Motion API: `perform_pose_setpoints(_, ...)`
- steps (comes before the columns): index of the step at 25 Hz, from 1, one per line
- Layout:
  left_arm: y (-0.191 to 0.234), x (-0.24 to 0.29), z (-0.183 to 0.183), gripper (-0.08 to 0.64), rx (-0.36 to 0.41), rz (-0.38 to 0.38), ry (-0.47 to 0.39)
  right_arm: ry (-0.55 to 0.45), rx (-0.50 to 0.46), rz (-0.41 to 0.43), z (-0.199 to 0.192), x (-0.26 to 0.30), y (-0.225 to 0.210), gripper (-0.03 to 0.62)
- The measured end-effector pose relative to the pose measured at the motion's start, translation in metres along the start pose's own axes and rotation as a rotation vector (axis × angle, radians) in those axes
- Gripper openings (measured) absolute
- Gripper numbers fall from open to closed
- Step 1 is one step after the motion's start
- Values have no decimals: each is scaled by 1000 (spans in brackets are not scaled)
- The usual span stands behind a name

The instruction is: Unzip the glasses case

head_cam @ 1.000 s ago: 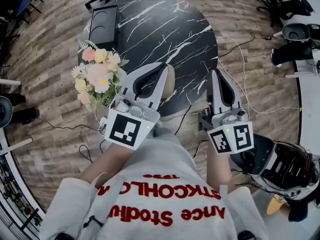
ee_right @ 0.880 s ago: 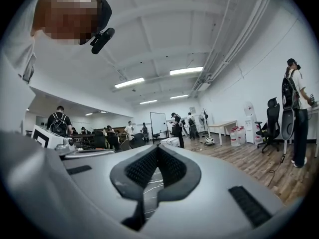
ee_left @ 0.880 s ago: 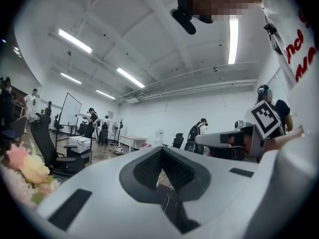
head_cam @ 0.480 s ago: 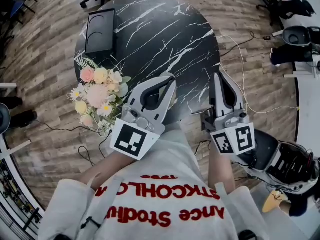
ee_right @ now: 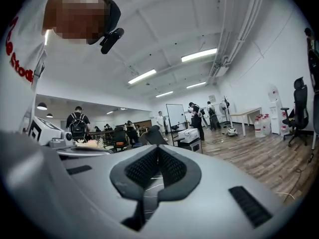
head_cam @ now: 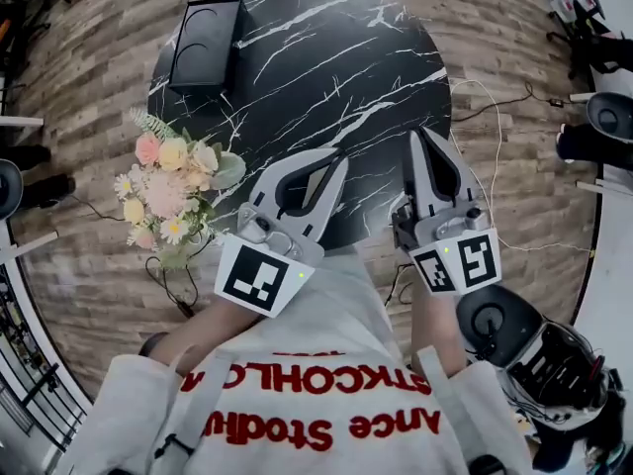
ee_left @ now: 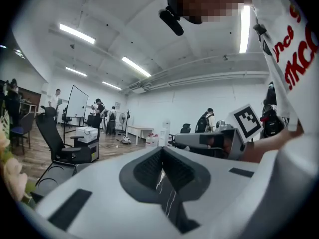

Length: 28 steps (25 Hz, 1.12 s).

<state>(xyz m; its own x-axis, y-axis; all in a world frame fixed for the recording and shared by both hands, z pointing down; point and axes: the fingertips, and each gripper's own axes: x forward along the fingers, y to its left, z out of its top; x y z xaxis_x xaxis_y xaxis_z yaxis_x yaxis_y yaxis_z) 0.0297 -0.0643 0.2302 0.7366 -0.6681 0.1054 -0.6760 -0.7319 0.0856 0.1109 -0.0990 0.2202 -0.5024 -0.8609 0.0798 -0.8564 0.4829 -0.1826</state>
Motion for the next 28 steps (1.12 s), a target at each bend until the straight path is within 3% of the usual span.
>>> perform_pose_setpoints(3,9,15,-16,2,2,11,0,36,0,48,-16,11,-13,15)
perform_pose_setpoints(6,15,32,-43,2,-5,-13,23,145,17,153,-50,23,-20,15)
perform_pose_setpoints(10,23,40,-92,2,15,52,117,280,-16,353,-99,34,-21,17)
perform_pose_setpoints(12,26,41,-121,2,10,74,175,360,-51,509,-125,40,-17,29)
perform_pose_setpoints(13,27,40,-136,2,2,81,204,413,-74,601,-140,42,-13,76)
perform_pose_setpoints(15,28,39,-163,2,-15,90,261,533,-159,784,-175,43,-4,174)
perform_pose_setpoints(20,20,42,-215,2,-58,49,389,862,-381,1206,-257,20,5,225)
perform_pose_setpoints(24,17,43,-246,2,-125,39,468,975,-622,1344,-297,24,-2,245)
perform_pose_setpoints(28,11,42,-270,2,-143,24,547,1047,-881,1475,-329,29,-9,246)
